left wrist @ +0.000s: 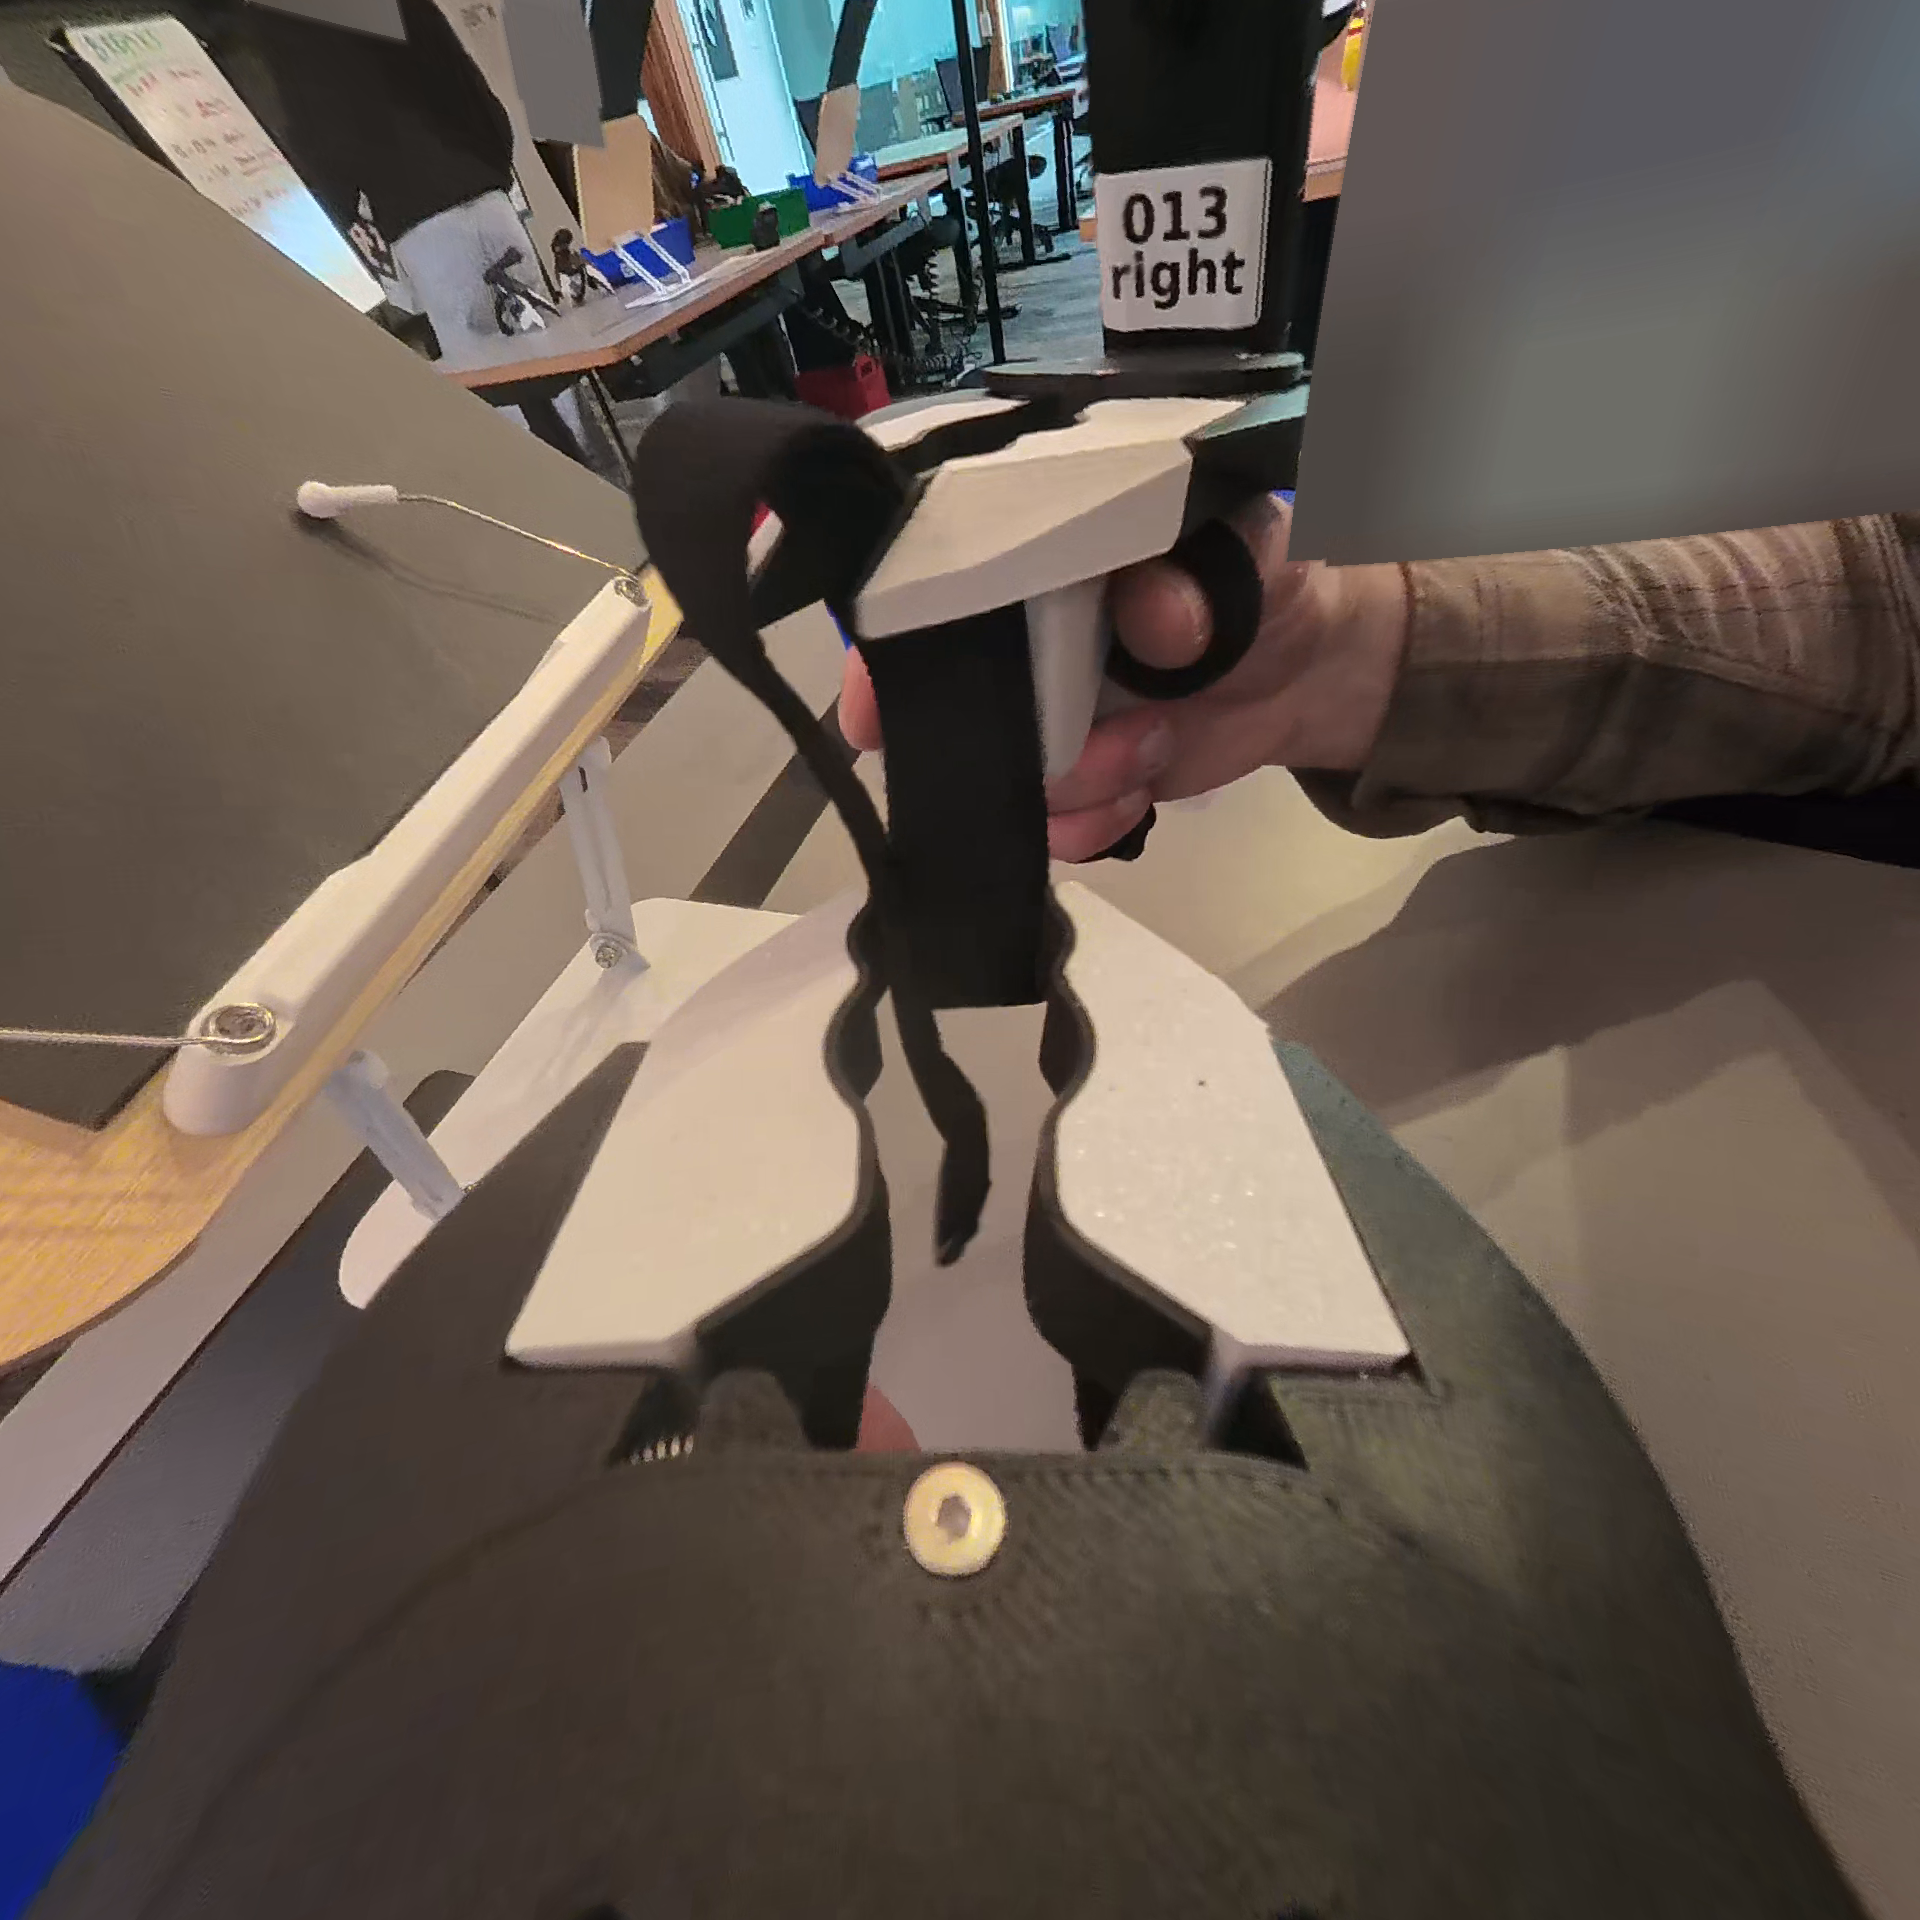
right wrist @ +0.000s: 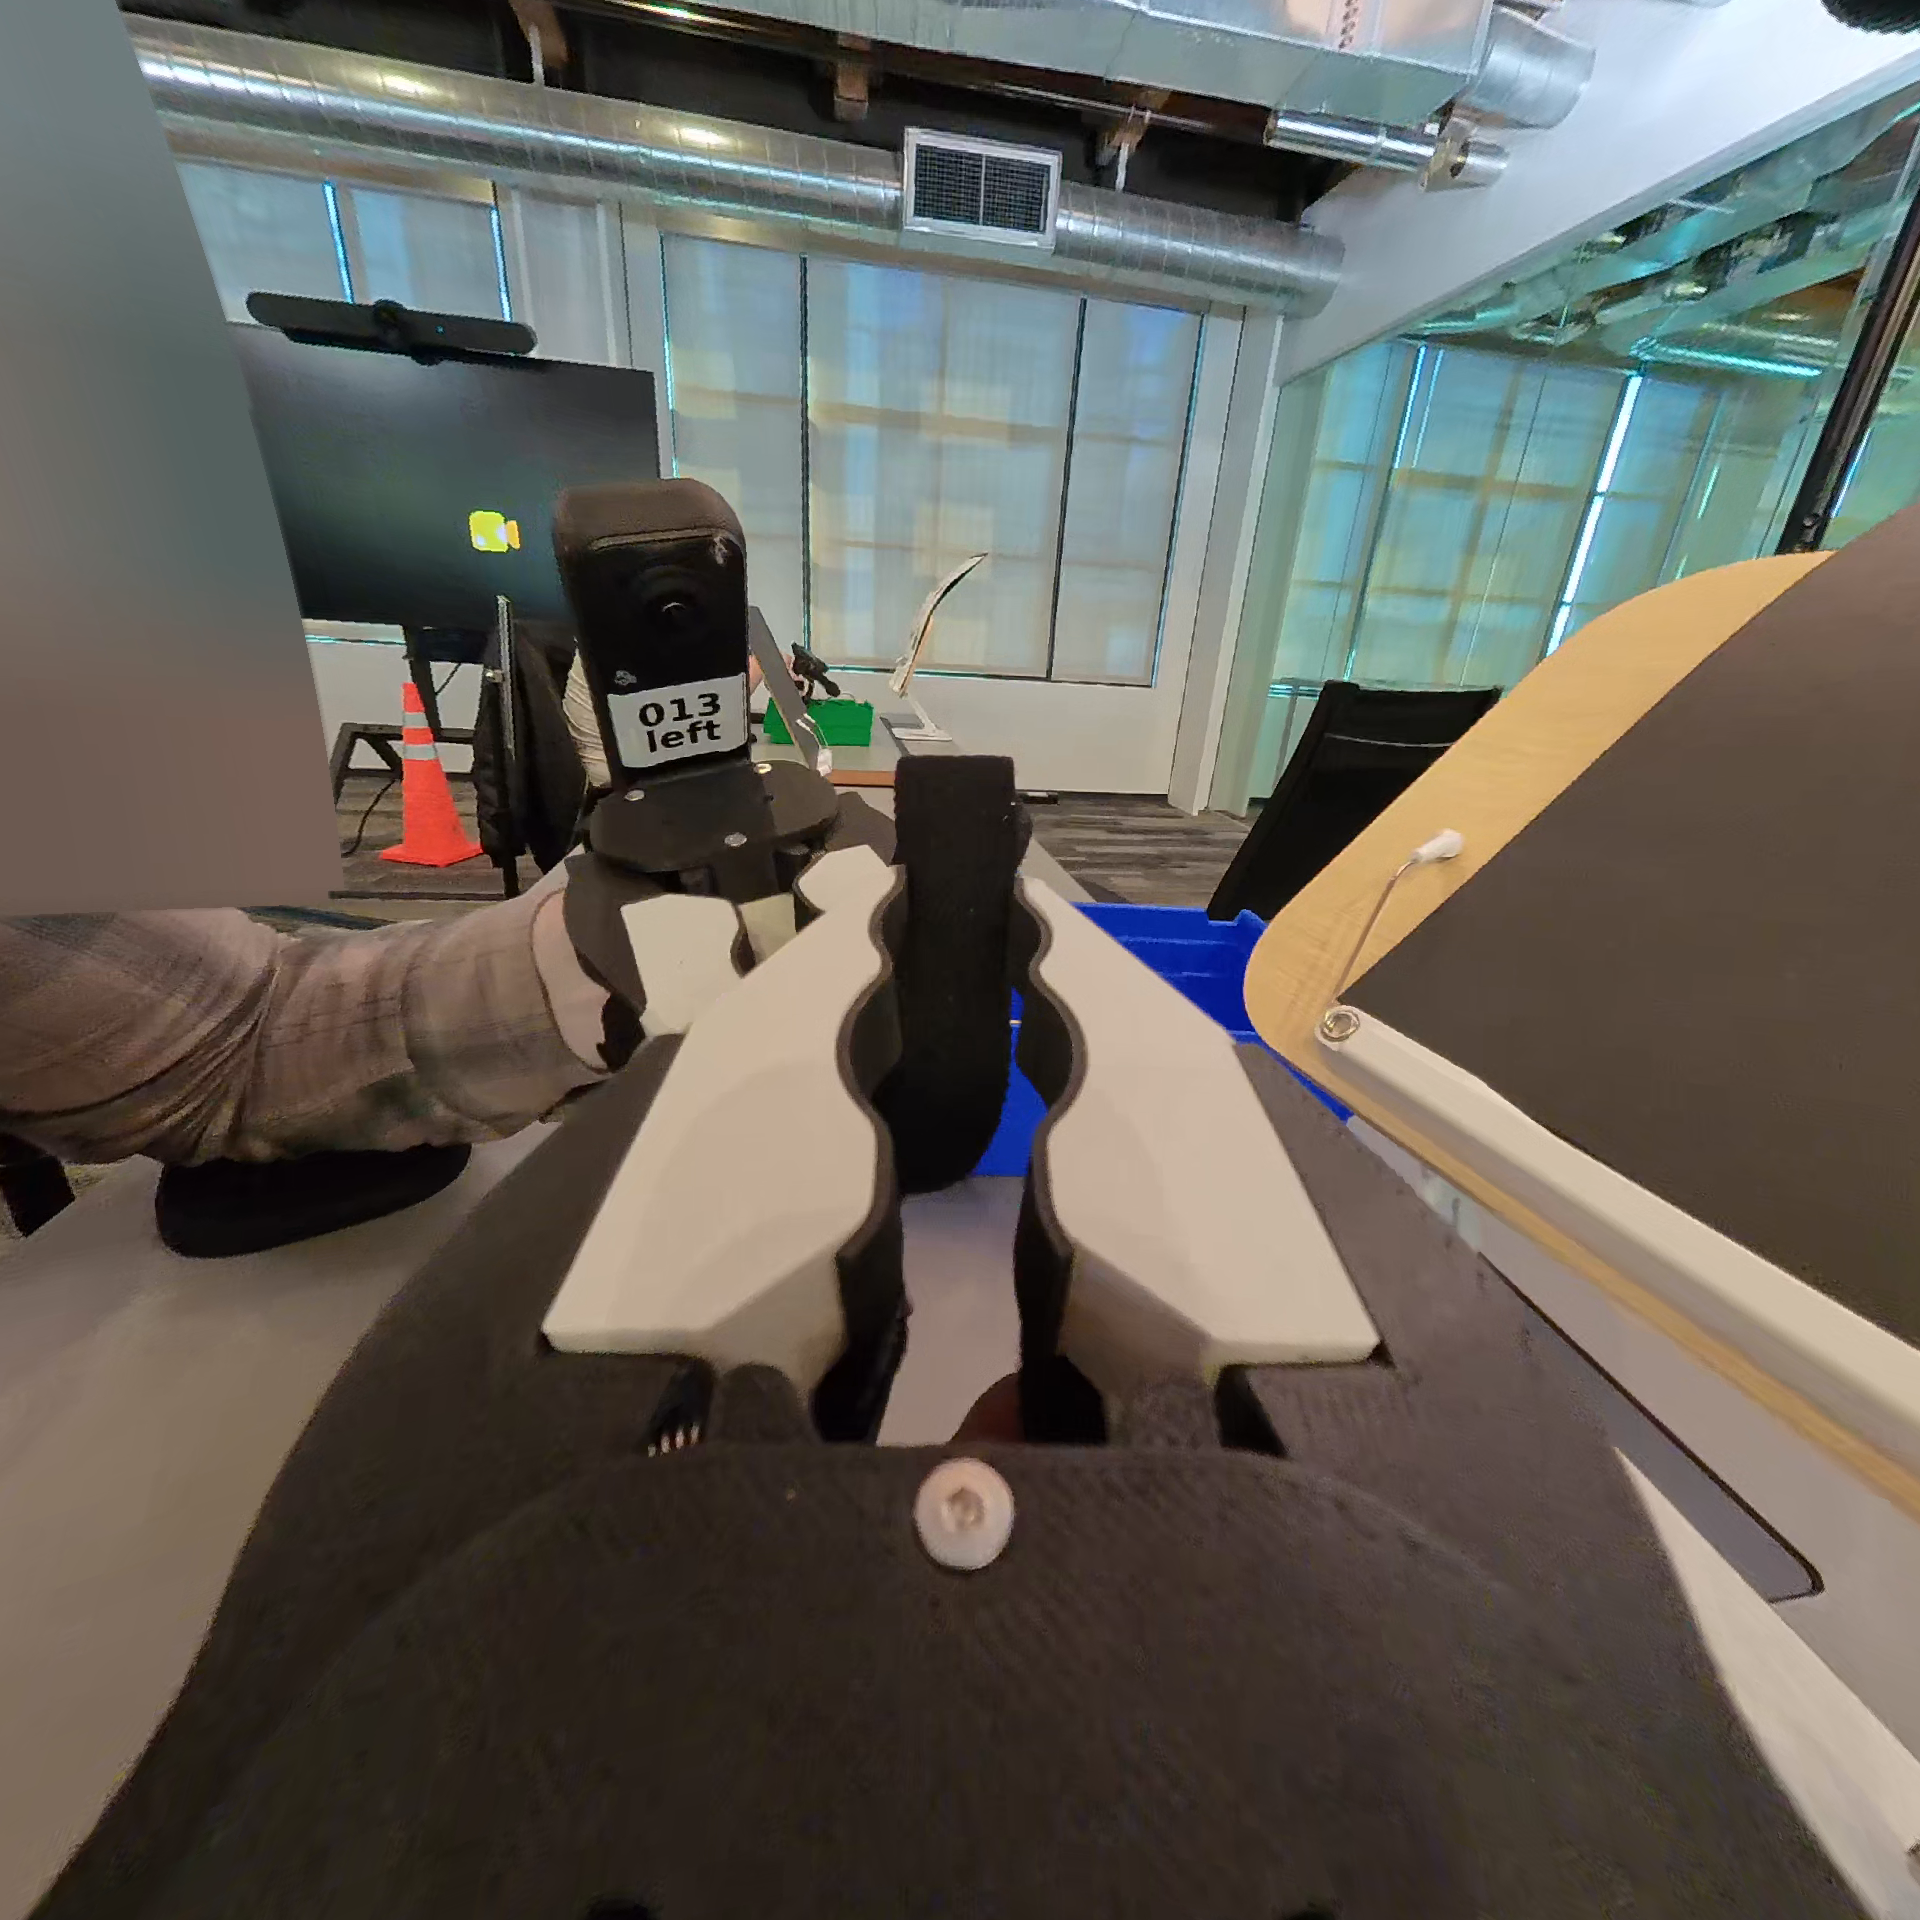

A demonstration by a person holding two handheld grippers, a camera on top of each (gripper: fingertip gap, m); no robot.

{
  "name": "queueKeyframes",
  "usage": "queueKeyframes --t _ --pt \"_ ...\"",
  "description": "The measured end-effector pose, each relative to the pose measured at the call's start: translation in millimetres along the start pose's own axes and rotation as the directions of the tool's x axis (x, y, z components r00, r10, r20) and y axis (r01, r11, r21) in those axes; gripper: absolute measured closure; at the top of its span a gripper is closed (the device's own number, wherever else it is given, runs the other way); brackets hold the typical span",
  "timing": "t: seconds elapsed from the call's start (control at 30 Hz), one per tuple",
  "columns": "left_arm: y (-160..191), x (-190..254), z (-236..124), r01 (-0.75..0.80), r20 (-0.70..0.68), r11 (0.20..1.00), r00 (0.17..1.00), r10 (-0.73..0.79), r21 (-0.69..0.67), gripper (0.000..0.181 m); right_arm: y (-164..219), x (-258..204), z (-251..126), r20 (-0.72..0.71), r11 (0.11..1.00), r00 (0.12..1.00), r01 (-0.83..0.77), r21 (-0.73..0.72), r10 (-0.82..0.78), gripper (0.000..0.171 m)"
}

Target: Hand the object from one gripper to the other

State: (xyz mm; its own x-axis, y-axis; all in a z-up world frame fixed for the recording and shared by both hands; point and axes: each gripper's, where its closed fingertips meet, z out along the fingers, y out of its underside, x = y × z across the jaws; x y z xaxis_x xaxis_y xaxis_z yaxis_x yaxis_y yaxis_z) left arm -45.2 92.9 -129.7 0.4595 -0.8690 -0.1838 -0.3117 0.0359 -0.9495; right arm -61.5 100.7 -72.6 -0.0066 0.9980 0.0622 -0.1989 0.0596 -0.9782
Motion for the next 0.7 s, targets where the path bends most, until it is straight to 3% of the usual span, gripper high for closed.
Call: queueKeyframes --t 0.2,0.37,0.57,0.7 --pt "-3 -5 -6 -0.003 0.018 1.000 1.000 0.003 0.000 0.156 1 -3 -2 0.027 0.999 0.999 0.024 -0.042 -0.023 0.148" --pt "-4 -2 -10 -0.019 -0.001 1.000 1.000 0.019 -0.015 0.160 17 -9 -9 0.090 0.970 0.991 0.116 -0.213 -0.098 0.128" --pt "-4 8 -10 -0.054 -0.053 0.998 0.997 0.053 -0.023 0.160 34 -19 -12 0.151 0.924 0.976 0.198 -0.326 -0.155 0.135" --pt "-4 11 -10 -0.066 -0.064 0.998 0.996 0.065 -0.018 0.160 33 -27 -9 0.188 0.944 0.977 0.150 -0.294 -0.097 0.150"
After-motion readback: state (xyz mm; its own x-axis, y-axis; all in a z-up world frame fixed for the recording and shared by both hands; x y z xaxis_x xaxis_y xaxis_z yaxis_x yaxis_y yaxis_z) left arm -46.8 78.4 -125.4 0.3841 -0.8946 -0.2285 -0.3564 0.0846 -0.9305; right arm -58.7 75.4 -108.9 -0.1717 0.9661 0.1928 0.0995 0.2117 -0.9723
